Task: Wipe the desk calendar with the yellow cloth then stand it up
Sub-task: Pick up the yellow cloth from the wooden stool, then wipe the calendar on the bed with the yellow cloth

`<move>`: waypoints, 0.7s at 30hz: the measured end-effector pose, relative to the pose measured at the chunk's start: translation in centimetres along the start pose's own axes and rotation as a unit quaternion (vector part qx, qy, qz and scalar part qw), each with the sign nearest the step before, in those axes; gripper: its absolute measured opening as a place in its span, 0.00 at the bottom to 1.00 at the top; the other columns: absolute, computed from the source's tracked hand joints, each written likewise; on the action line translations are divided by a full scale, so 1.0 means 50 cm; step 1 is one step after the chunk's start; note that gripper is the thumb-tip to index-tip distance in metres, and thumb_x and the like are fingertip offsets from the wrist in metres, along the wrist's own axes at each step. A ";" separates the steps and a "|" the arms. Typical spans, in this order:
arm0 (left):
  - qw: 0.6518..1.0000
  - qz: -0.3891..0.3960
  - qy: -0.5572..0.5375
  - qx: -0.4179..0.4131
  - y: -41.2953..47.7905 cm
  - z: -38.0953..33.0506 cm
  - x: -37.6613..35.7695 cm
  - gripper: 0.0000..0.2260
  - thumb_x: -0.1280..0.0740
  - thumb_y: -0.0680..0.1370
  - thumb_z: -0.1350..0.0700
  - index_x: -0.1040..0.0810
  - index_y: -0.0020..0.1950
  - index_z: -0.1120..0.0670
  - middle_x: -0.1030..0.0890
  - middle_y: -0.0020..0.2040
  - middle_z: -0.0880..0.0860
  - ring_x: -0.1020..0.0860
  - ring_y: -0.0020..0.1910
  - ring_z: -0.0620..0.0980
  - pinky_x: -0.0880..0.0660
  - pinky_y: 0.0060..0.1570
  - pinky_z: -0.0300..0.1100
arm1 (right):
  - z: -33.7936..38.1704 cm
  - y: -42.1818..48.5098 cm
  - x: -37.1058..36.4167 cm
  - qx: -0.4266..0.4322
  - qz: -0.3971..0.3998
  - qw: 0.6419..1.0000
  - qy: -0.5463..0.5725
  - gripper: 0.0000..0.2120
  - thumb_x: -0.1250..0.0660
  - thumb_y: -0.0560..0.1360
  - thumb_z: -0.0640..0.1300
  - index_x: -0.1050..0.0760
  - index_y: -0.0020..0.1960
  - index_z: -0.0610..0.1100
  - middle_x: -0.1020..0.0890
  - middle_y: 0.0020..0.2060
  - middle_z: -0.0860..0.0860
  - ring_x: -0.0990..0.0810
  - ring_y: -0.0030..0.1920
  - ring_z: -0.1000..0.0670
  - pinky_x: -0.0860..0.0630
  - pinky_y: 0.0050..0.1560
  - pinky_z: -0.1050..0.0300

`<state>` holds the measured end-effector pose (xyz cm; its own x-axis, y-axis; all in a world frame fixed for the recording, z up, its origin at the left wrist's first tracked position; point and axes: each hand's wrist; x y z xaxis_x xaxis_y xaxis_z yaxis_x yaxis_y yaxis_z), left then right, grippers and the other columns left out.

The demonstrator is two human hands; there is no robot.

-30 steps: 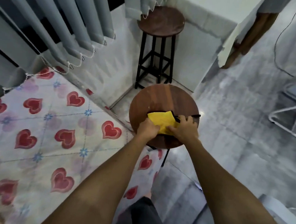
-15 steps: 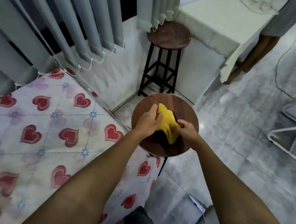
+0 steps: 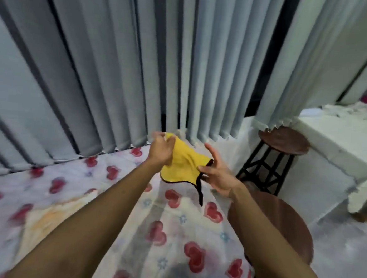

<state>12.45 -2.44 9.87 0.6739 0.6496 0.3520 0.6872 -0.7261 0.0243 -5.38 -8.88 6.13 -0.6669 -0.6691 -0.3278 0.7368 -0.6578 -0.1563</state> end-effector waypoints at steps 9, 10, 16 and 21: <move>0.978 0.193 0.056 0.054 -0.078 0.066 0.390 0.26 0.28 0.71 0.66 0.35 0.65 0.55 0.26 0.49 0.59 0.25 0.40 0.52 0.25 0.38 0.46 | -0.003 0.054 -0.342 -0.026 0.014 1.000 -0.001 0.24 0.35 0.78 0.45 0.40 0.71 0.54 0.21 0.50 0.47 0.15 0.41 0.50 0.19 0.36 0.53; 0.977 0.190 0.084 0.043 -0.086 0.075 0.415 0.24 0.29 0.72 0.65 0.33 0.65 0.56 0.26 0.52 0.59 0.25 0.43 0.52 0.25 0.41 0.46 | -0.008 0.050 -0.364 -0.033 0.039 0.998 -0.035 0.27 0.32 0.76 0.43 0.40 0.70 0.57 0.20 0.50 0.47 0.15 0.41 0.49 0.18 0.36 0.52; 0.916 0.118 0.381 -0.038 -0.116 0.113 0.529 0.23 0.30 0.74 0.55 0.29 0.67 0.59 0.24 0.63 0.61 0.26 0.60 0.59 0.27 0.55 0.47 | -0.054 0.030 -0.498 -0.042 0.142 0.929 -0.339 0.31 0.29 0.69 0.29 0.30 0.69 0.46 0.23 0.48 0.49 0.22 0.44 0.51 0.20 0.43 0.58; 0.884 0.098 0.451 -0.070 -0.136 0.145 0.587 0.18 0.35 0.77 0.51 0.27 0.65 0.57 0.24 0.60 0.64 0.26 0.59 0.63 0.29 0.54 0.49 | -0.088 0.026 -0.583 -0.024 0.079 0.849 -0.522 0.10 0.30 0.72 0.39 0.22 0.53 0.39 0.22 0.45 0.45 0.24 0.38 0.52 0.28 0.31 0.65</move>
<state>29.52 23.20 13.24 0.2411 0.1104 0.9642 0.4982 -0.8667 -0.0254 15.49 11.28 11.38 -0.2768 -0.7063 0.6516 0.8130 -0.5336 -0.2330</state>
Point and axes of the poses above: each hand's wrist, its own y-axis towards the middle knuckle, its own x-axis out of the back of the hand, z = x × y
